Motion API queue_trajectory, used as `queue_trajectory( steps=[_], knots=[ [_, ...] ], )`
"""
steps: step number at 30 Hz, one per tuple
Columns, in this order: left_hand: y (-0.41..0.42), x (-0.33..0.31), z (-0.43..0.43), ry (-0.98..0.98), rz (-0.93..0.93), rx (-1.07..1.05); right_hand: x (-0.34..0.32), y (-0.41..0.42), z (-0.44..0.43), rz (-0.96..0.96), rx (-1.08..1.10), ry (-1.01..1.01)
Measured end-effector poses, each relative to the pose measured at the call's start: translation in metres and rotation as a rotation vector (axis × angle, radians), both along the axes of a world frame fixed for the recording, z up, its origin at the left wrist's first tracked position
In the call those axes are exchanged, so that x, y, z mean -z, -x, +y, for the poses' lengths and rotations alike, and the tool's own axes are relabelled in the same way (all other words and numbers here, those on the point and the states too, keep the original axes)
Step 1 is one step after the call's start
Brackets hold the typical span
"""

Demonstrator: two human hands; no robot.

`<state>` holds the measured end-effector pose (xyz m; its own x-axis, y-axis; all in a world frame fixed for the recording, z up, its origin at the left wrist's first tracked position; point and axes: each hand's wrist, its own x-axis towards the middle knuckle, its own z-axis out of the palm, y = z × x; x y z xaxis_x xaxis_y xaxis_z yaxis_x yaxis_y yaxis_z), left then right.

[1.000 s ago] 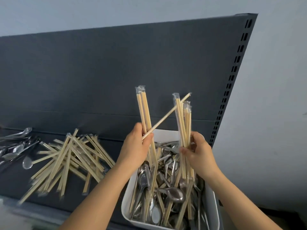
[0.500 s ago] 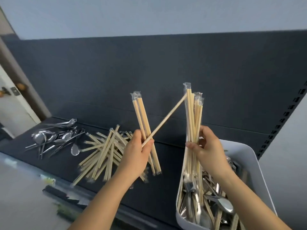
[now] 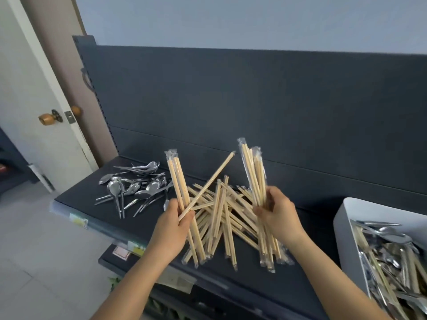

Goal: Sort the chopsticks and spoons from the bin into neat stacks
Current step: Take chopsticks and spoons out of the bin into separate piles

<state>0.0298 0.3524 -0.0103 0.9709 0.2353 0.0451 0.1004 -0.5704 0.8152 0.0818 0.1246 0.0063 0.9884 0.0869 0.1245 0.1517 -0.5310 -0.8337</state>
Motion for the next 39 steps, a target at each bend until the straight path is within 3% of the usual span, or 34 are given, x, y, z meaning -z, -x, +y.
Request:
queue_trajectory(
  steps=[10,22,30,39],
  knots=[
    [-0.06,0.03,0.01,0.007,0.186,0.1,0.043,-0.052,0.028,0.186,0.052,0.225],
    [-0.151,0.072,-0.035,-0.253,0.303,0.176,0.083,-0.108,0.0,0.291,0.083,0.392],
    [-0.157,0.09,-0.048,-0.64,0.216,0.252,0.103,-0.11,-0.019,0.277,0.056,0.526],
    [-0.16,0.063,-0.056,-0.769,0.095,0.409,0.092,-0.082,-0.035,0.322,0.151,0.512]
  ],
)
